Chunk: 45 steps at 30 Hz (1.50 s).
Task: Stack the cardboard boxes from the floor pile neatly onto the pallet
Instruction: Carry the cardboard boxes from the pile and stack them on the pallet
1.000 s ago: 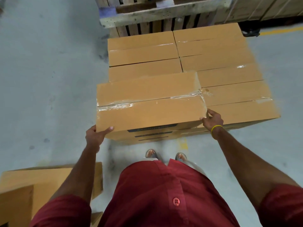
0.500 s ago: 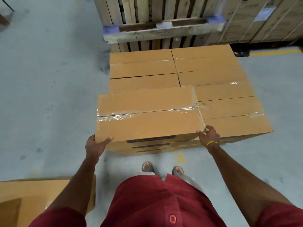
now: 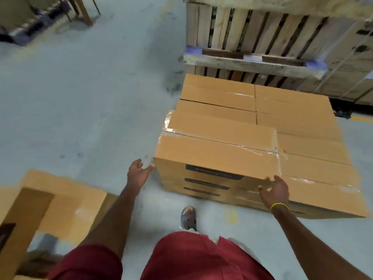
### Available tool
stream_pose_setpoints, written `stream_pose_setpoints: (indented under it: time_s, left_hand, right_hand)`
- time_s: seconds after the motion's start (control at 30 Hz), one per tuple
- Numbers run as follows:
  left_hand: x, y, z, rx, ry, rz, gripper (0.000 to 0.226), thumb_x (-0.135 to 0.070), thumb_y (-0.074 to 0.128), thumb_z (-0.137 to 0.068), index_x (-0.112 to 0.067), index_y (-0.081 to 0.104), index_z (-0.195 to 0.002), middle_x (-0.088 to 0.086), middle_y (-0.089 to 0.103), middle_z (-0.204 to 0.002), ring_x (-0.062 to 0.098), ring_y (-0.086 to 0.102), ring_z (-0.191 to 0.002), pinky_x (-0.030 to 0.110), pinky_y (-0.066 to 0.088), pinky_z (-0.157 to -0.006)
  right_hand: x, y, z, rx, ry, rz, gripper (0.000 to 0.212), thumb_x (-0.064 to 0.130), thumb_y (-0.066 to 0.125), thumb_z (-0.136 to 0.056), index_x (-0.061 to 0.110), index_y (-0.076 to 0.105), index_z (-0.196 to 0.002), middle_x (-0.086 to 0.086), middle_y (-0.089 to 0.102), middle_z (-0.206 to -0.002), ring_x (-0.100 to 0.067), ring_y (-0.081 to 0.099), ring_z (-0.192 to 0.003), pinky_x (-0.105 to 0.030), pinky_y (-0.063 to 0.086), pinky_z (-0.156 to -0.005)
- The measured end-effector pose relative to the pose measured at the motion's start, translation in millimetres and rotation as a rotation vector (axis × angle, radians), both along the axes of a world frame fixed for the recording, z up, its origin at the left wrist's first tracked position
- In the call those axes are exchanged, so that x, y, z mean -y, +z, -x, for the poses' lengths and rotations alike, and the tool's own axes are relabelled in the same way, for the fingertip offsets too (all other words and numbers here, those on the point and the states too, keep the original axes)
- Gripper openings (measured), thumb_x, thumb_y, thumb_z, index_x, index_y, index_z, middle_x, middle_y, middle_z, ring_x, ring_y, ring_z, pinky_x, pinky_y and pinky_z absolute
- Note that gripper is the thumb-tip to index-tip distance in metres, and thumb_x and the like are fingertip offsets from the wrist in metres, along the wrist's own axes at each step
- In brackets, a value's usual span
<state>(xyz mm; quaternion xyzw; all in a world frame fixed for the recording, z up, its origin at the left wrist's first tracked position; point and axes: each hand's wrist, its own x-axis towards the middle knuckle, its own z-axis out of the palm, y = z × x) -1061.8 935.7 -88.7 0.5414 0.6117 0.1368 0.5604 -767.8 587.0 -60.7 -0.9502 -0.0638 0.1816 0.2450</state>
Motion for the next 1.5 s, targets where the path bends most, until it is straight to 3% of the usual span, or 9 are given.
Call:
stream_pose_setpoints:
  time_s: [0.13,0.3,0.37,0.5,0.6,0.7,0.8,1.2,1.5]
  left_hand:
    - [29,19,73,0.07,0.208,0.029,0.074,-0.013,0.082,-0.089,-0.007,0.045,-0.153,0.015,0.05,-0.155,0.028,0.054,-0.136,0.035,0.046,-0.105]
    - [74,57,197,0.167,0.555,-0.004,0.052,0.0,0.065,-0.099,-0.009,0.044,-0.146,0.01,0.046,-0.146,0.028,0.058,-0.116,0.032,0.051,-0.083]
    - [99,69,253,0.116,0.595,-0.057,0.063,-0.007,0.07,-0.097,-0.008,0.04,-0.153,0.011,0.048,-0.151,0.024,0.055,-0.123,0.03,0.05,-0.085]
    - [144,88,343,0.073,0.753,-0.121,0.075,-0.015,0.076,-0.094,-0.002,0.036,-0.157,0.014,0.046,-0.157,0.029,0.049,-0.141,0.037,0.047,-0.107]
    - [174,94,397,0.071,0.877,-0.15,0.074,-0.018,0.079,-0.092,-0.006,0.041,-0.154,0.011,0.051,-0.152,0.027,0.052,-0.137,0.04,0.045,-0.113]
    - [198,90,442,0.079,0.988,-0.167,0.073,-0.02,0.079,-0.092,-0.01,0.042,-0.155,0.011,0.053,-0.15,0.027,0.055,-0.134,0.046,0.047,-0.112]
    - [207,83,479,0.071,1.079,-0.179,0.069,-0.024,0.08,-0.091,-0.014,0.047,-0.151,0.011,0.057,-0.147,0.027,0.058,-0.128,0.05,0.05,-0.109]
    - [133,35,620,0.113,1.229,-0.114,0.073,-0.023,0.077,-0.094,-0.01,0.041,-0.156,0.012,0.052,-0.152,0.028,0.052,-0.138,0.047,0.049,-0.108]
    - [67,0,696,0.039,1.303,0.009,0.074,-0.026,0.078,-0.092,-0.014,0.042,-0.155,0.008,0.053,-0.151,0.027,0.053,-0.135,0.052,0.046,-0.113]
  right_hand:
    - [-37,5,15,0.097,0.268,-0.016,0.049,0.003,0.081,-0.079,-0.019,0.06,-0.117,-0.034,0.051,-0.139,-0.049,0.042,-0.135,-0.055,0.032,-0.115]
    - [-107,18,78,0.057,0.517,-0.133,0.057,0.005,0.077,-0.085,-0.011,0.053,-0.133,-0.032,0.049,-0.143,-0.048,0.04,-0.137,-0.056,0.032,-0.114]
    - [-133,15,124,-0.012,0.619,-0.172,0.06,0.01,0.076,-0.086,-0.003,0.05,-0.139,-0.028,0.052,-0.141,-0.047,0.045,-0.131,-0.056,0.038,-0.11]
    - [-175,20,233,-0.144,0.789,-0.163,0.061,0.021,0.077,-0.086,0.005,0.052,-0.139,-0.027,0.068,-0.11,-0.044,0.062,-0.104,-0.051,0.048,-0.095]
    - [-199,29,318,-0.243,0.966,-0.232,0.062,0.011,0.077,-0.084,0.005,0.051,-0.141,-0.027,0.065,-0.12,-0.04,0.06,-0.113,-0.047,0.044,-0.101]
    - [-210,39,393,-0.339,1.099,-0.303,0.061,0.01,0.076,-0.087,0.008,0.05,-0.143,-0.012,0.056,-0.14,-0.03,0.052,-0.131,-0.037,0.04,-0.104]
    - [-230,43,448,-0.384,1.232,-0.319,0.06,0.014,0.076,-0.087,0.015,0.051,-0.142,-0.005,0.058,-0.139,-0.026,0.055,-0.129,-0.036,0.043,-0.103]
    - [-361,27,620,-0.444,1.341,-0.219,0.058,0.015,0.072,-0.091,0.015,0.049,-0.143,-0.002,0.054,-0.145,-0.023,0.053,-0.132,-0.037,0.044,-0.107]
    - [-474,3,688,-0.369,1.372,-0.132,0.06,0.02,0.072,-0.09,0.015,0.048,-0.144,-0.004,0.053,-0.146,-0.022,0.051,-0.134,-0.034,0.042,-0.108]
